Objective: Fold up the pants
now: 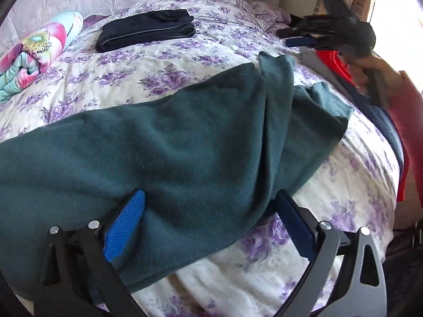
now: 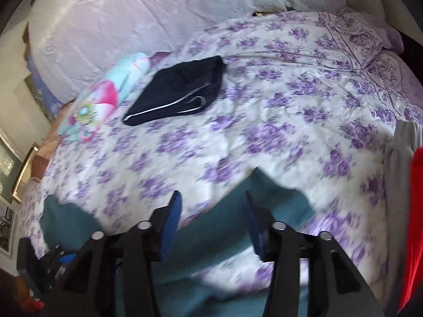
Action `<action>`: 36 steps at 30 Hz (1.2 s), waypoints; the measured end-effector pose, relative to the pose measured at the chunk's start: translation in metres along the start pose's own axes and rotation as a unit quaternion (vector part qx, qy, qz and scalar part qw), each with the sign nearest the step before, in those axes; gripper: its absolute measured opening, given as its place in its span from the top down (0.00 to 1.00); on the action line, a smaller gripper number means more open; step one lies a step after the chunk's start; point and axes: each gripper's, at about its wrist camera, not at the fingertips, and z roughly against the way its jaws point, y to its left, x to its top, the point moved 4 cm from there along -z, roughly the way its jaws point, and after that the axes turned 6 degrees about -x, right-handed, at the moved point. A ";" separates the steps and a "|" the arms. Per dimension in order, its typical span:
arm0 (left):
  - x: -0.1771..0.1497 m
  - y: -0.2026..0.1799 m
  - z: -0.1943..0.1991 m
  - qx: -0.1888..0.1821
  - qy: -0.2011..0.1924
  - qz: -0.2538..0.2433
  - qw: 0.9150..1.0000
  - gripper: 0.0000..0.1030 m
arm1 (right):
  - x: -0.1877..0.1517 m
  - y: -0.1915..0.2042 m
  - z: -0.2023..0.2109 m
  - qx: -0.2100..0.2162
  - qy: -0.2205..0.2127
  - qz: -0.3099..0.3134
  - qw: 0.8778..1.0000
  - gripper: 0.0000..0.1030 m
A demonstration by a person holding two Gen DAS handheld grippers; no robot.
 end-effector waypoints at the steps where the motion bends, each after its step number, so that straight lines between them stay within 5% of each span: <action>1: 0.001 0.003 0.003 -0.011 -0.003 0.010 1.000 0.06 | 0.005 -0.006 -0.008 -0.010 0.006 0.000 1.000 0.59; 5: 0.006 0.009 0.006 -0.047 -0.015 0.042 0.998 0.06 | 0.017 -0.024 -0.040 -0.039 0.023 0.015 0.999 0.61; 10: 0.006 0.008 0.007 -0.045 -0.015 0.037 0.998 0.05 | 0.016 -0.026 -0.064 -0.046 0.047 0.055 0.996 0.61; 14: 0.006 0.010 0.008 -0.057 -0.018 0.045 0.997 0.05 | 0.009 -0.025 -0.075 -0.055 0.062 0.075 0.994 0.92; 17: 0.007 0.012 0.008 -0.063 -0.021 0.050 0.997 0.05 | 0.006 -0.022 -0.062 -0.052 0.036 0.085 0.994 0.94; 23: 0.007 0.013 0.008 -0.067 -0.022 0.053 0.996 0.05 | -0.004 -0.028 0.028 -0.001 -0.069 0.056 0.996 0.94; 29: 0.007 0.019 0.013 -0.088 -0.030 0.076 0.993 0.05 | -0.086 -0.067 0.132 0.026 -0.166 -0.019 0.986 0.94; 32: 0.007 0.023 0.017 -0.107 -0.035 0.095 0.989 0.05 | -0.134 -0.095 0.130 0.028 -0.142 -0.067 0.987 0.94; 36: 0.005 0.028 0.021 -0.125 -0.043 0.113 0.985 0.05 | -0.186 -0.114 0.096 0.040 -0.056 -0.094 0.993 0.84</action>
